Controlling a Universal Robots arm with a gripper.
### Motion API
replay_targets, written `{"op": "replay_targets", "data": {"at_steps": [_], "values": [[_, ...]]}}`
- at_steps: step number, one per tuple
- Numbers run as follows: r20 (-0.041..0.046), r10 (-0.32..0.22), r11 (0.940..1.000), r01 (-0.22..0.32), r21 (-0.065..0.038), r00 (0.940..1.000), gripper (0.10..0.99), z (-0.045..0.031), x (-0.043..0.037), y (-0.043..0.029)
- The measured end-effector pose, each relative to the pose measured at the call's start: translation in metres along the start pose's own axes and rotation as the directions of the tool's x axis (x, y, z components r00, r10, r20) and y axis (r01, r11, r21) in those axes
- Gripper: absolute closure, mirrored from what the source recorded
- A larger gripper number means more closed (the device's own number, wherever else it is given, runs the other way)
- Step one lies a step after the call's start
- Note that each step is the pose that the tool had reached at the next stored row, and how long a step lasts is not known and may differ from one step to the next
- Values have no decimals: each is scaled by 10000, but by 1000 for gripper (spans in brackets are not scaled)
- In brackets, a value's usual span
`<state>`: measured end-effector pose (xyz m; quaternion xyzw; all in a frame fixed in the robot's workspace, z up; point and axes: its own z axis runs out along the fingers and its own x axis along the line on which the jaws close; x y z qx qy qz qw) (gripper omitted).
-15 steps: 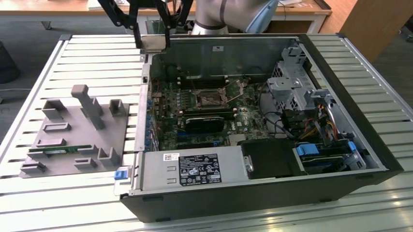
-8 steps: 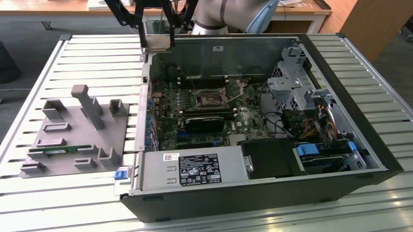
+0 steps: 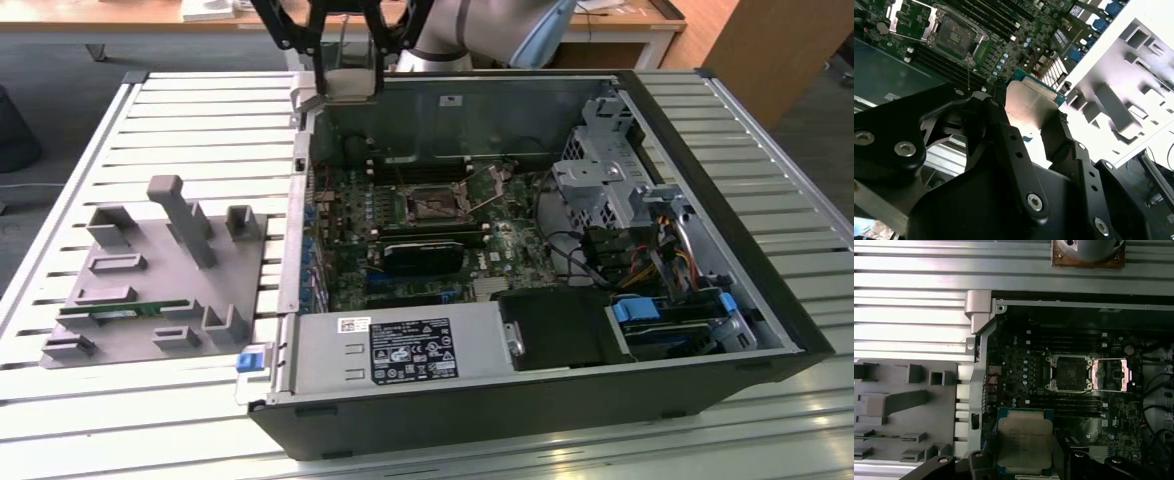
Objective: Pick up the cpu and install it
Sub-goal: 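Pick up the cpu and move it towards the insertion slot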
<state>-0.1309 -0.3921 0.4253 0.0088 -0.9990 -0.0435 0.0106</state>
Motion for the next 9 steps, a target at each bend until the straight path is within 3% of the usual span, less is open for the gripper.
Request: {"op": "replay_targets", "data": {"at_steps": [9], "values": [[0,-1,10000,1,0,10000,557,41,-270,88]]}}
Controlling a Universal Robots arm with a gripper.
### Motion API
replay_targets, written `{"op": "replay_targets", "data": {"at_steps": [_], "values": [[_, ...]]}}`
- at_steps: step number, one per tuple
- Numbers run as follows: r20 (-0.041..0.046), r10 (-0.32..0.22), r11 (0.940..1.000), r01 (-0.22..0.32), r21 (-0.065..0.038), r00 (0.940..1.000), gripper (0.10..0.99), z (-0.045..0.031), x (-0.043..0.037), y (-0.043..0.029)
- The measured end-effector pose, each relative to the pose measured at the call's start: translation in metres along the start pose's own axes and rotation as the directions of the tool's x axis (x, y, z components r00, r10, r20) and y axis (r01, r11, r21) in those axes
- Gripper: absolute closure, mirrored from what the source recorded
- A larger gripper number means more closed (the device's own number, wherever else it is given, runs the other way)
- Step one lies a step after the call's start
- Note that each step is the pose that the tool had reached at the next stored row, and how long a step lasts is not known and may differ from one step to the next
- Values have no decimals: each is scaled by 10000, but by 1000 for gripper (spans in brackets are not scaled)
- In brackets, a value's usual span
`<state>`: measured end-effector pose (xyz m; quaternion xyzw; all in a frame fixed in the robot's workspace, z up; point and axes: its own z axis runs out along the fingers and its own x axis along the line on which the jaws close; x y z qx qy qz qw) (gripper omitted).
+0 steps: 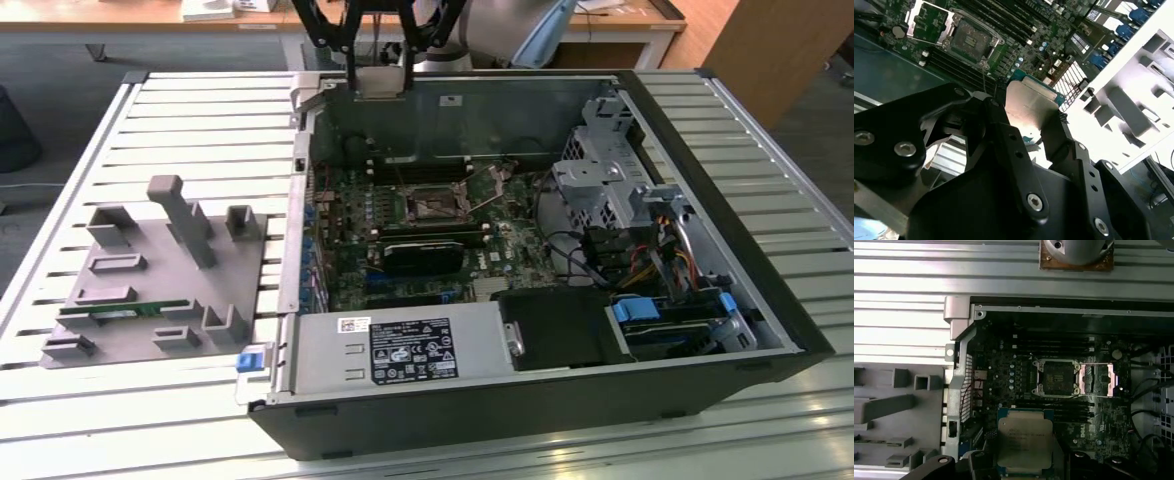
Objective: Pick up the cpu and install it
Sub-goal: 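Pick up the cpu and move it towards the insertion slot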
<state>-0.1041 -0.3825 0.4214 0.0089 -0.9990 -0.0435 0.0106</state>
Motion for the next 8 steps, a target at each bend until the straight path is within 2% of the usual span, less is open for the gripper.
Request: {"op": "replay_targets", "data": {"at_steps": [2,3,8], "values": [[0,0,10000,0,1,10000,557,10,-70,20],[1,1,10000,-1,-1,10000,557,26,-170,45],[0,0,10000,0,1,10000,557,48,-340,85]]}}
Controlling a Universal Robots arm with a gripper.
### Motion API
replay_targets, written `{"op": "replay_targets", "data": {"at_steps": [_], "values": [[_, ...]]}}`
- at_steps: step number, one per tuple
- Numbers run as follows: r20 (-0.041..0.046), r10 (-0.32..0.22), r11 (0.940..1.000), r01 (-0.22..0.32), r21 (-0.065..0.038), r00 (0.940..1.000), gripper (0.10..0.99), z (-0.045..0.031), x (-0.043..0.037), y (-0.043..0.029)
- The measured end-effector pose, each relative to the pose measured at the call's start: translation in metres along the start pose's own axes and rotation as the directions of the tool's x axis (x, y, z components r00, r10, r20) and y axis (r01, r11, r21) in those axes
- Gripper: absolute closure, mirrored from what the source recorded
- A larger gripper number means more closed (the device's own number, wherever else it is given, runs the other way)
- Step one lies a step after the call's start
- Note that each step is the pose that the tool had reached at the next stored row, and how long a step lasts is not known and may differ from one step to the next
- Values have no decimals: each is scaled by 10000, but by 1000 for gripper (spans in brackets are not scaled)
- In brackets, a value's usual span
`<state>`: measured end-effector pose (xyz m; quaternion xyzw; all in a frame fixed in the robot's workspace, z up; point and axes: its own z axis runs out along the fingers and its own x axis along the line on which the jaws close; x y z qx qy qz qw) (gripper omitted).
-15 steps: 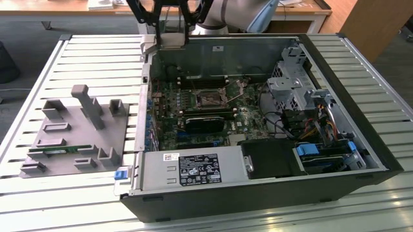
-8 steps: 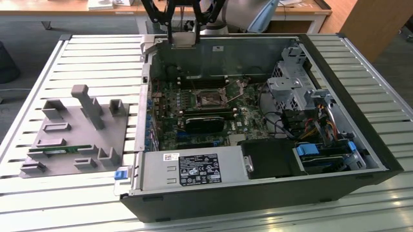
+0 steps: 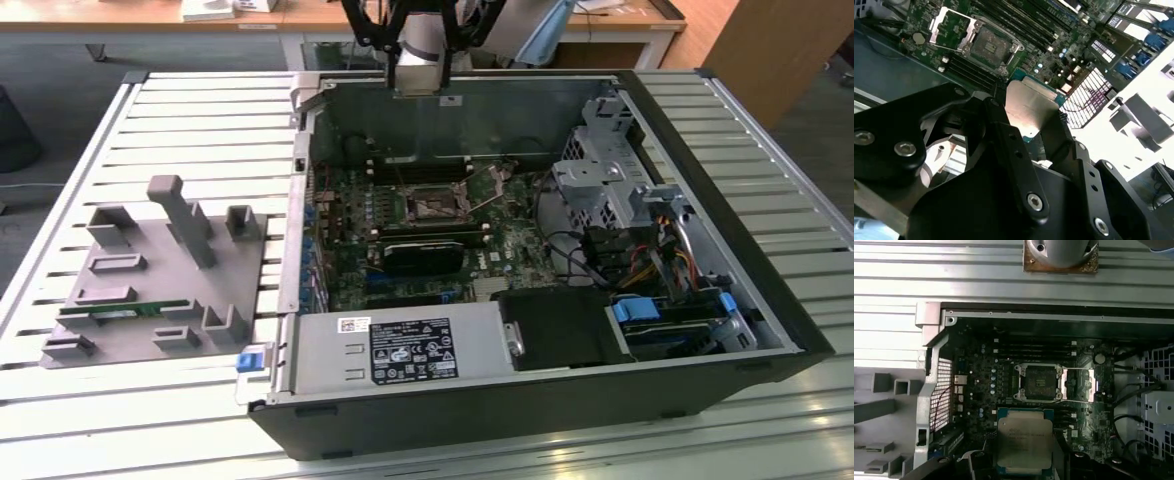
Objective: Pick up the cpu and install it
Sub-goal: 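Pick up the cpu and move it towards the insertion slot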
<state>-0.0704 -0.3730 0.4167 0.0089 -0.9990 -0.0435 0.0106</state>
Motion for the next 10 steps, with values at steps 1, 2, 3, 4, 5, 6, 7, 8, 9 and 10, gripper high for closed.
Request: {"op": "replay_targets", "data": {"at_steps": [1,2,3,4,5,6,7,8,9,10], "values": [[1,0,10000,0,-1,10000,557,3,-26,3],[1,1,10000,-1,-1,10000,557,5,-57,8],[2,2,10000,-2,-1,10000,557,7,-91,12],[2,1,10000,-1,-1,10000,557,9,-119,14],[4,0,10000,0,-2,10000,557,10,-144,15],[6,0,10000,0,-3,10000,557,12,-174,16],[6,1,10000,-1,-2,10000,557,12,-208,16],[7,2,10000,-2,-2,10000,557,13,-243,17],[7,1,10000,-1,-2,10000,557,14,-271,16],[8,2,10000,-2,-2,10000,557,16,-299,16]]}}
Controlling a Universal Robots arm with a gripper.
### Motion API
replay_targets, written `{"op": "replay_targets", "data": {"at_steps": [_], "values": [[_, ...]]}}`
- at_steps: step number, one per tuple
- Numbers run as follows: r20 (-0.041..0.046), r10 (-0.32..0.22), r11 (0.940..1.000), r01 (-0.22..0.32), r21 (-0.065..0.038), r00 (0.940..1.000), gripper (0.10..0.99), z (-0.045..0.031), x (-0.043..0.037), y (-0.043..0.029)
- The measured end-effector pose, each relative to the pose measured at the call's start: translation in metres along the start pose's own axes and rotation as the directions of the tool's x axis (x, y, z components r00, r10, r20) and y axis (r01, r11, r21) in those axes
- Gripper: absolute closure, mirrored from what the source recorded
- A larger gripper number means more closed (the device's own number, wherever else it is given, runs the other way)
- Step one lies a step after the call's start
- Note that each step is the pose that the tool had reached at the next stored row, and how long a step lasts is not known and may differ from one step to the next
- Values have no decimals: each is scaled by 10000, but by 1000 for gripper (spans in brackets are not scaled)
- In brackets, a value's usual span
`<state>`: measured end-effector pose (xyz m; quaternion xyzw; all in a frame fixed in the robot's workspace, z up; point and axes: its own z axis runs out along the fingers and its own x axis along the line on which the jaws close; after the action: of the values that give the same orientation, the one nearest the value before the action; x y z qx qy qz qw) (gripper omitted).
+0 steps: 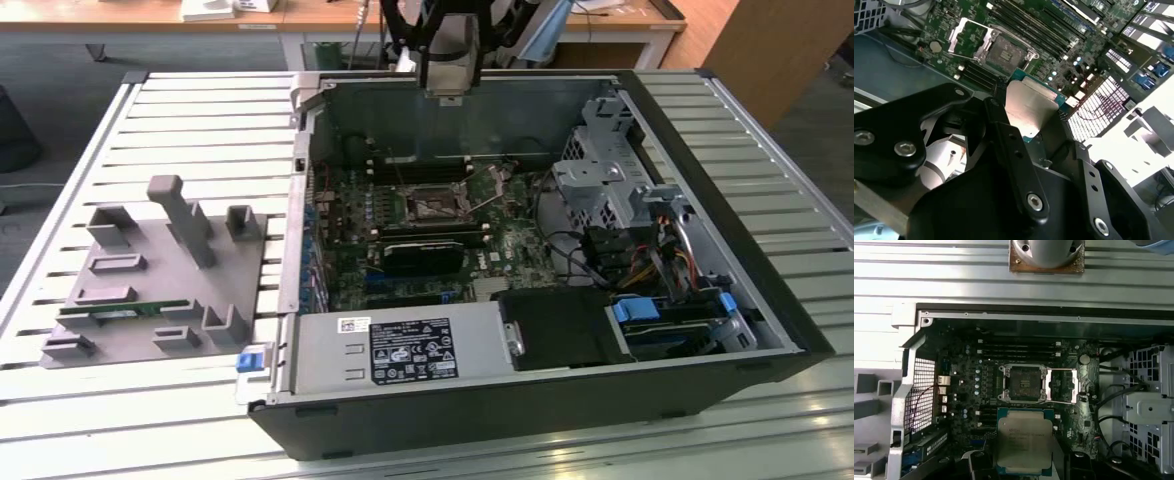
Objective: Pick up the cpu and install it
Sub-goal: 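Pick up the cpu and move it towards the insertion slot, then place the cpu into insertion slot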
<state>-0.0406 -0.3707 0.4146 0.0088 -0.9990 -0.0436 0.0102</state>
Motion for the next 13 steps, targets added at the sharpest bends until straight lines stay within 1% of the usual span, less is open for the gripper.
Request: {"op": "replay_targets", "data": {"at_steps": [4,7,11,13], "values": [[3,24,10000,-24,5,10000,557,3,-70,0],[-33,47,10000,-47,13,10000,557,2,-111,-1],[-30,112,9999,-112,11,9999,557,2,-118,-1],[-9,355,9994,-355,7,9994,557,3,-118,0]]}}
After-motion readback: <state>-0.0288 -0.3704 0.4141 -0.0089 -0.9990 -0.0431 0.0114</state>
